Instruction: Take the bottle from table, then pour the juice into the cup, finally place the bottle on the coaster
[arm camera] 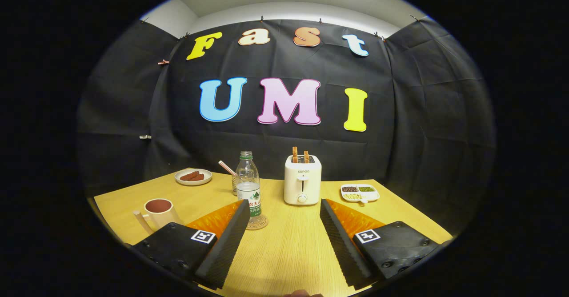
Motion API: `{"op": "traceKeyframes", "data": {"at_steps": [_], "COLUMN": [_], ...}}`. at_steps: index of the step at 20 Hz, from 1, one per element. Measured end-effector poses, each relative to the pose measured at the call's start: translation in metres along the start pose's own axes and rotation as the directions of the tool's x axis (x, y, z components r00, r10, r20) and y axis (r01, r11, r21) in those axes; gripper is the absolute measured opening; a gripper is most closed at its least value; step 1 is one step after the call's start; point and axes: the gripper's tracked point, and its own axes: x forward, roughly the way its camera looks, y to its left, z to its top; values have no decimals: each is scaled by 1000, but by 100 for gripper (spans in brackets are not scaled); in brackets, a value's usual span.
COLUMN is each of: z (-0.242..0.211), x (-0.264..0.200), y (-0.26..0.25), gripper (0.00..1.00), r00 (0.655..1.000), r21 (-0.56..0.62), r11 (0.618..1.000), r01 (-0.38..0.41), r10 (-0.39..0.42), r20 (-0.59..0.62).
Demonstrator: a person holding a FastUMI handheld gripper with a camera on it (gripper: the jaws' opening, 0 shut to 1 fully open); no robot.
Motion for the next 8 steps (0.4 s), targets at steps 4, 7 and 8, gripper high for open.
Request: {"op": "traceKeyframes", "data": {"at_steps": [4,7,8], "z": [18,33,32], "x": [-11,-14,-14], "y": [7,3,5], "gripper": [97,97,97], "r00": [1000,1000,1000], "r21": [36,81,88], "r11": [999,997,996], "r01": [-22,-1,-3], "r10": [22,0,2], "r20": [-14,14,10]}}
